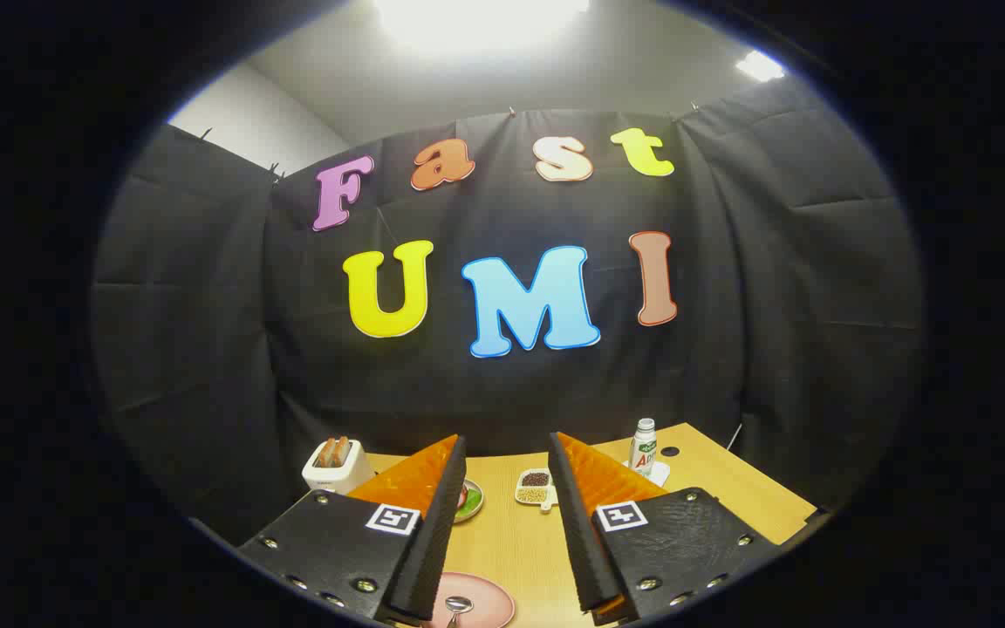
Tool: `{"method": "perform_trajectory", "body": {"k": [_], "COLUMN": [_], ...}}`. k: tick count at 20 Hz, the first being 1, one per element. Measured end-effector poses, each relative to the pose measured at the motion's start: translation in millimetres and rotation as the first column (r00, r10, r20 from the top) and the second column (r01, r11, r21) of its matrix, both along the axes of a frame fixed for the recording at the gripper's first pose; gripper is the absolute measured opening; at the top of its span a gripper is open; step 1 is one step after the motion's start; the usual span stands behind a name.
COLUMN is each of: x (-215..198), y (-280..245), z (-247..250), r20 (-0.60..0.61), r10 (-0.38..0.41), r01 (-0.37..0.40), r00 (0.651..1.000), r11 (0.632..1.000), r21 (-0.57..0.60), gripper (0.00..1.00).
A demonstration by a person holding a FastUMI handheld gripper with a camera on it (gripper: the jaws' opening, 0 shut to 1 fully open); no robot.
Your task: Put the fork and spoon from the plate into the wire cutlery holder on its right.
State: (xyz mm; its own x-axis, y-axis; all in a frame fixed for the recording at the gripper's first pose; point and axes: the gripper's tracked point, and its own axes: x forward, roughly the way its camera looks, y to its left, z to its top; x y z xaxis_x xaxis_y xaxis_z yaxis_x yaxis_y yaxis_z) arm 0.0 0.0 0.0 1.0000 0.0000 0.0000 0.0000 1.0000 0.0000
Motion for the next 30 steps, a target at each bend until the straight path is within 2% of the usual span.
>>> {"method": "perform_trajectory", "body": {"k": [8, 18, 25, 30], "x": [4, 14, 29, 34], "y": [-3, 1, 21, 40], "z": [3, -7, -61, -127], "r20": [0.013, -0.011, -0.161, -0.349], "r10": [-0.005, 0.028, 0.1, 0.166], "r01": [0.005, -0.028, -0.109, -0.193], "r00": [1.0, 1.0, 0.982, 0.922], "r11": [1.0, 1.0, 0.993, 0.98], "r21": [-0.002, -0.012, -0.051, -0.044], "gripper": [0.59, 0.59, 0.59, 0.59]}}
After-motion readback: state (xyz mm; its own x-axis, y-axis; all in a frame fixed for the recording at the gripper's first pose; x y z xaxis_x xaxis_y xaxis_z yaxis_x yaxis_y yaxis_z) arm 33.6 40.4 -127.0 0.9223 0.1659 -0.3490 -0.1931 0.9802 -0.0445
